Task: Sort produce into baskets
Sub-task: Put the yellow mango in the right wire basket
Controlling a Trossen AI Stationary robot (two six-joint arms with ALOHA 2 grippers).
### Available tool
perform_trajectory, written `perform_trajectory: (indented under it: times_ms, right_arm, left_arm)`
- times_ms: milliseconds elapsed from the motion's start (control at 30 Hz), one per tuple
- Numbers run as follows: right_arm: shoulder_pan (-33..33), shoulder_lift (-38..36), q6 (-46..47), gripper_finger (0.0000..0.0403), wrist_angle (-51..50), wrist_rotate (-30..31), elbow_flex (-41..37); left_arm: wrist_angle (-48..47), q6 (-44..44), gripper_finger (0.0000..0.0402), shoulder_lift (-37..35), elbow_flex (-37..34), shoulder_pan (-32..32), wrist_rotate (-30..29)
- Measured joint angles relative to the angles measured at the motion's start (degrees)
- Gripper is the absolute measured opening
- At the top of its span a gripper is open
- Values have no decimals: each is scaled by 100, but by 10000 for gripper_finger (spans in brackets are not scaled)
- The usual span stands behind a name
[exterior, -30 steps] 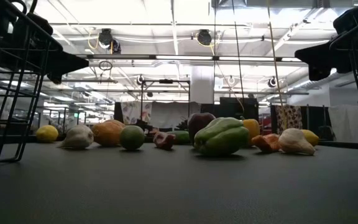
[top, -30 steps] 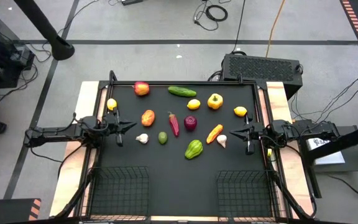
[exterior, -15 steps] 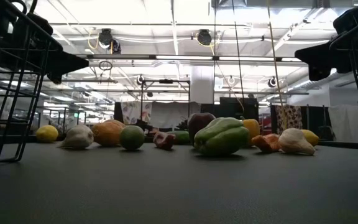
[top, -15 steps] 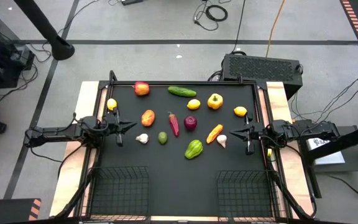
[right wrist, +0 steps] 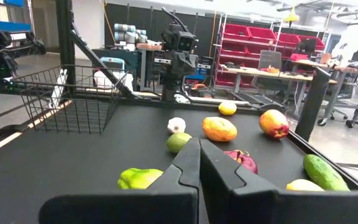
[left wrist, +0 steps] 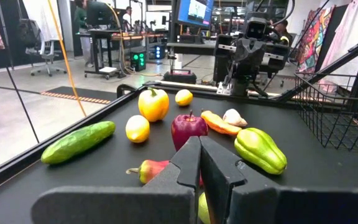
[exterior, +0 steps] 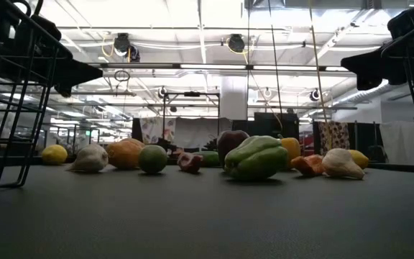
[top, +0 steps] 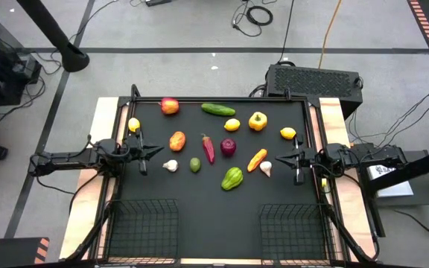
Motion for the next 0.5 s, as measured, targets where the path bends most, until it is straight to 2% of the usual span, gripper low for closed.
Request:
perform_trajectory:
  times_ms: [367, 500]
  right_arm:
    - [0, 1, 0, 0, 0, 0, 0]
    - [0, 1, 276, 0, 0, 0, 0]
  left_arm:
    - [313, -4, 15, -2, 0, 1, -4]
    - [304, -11, 15, -2, 2, 0, -4]
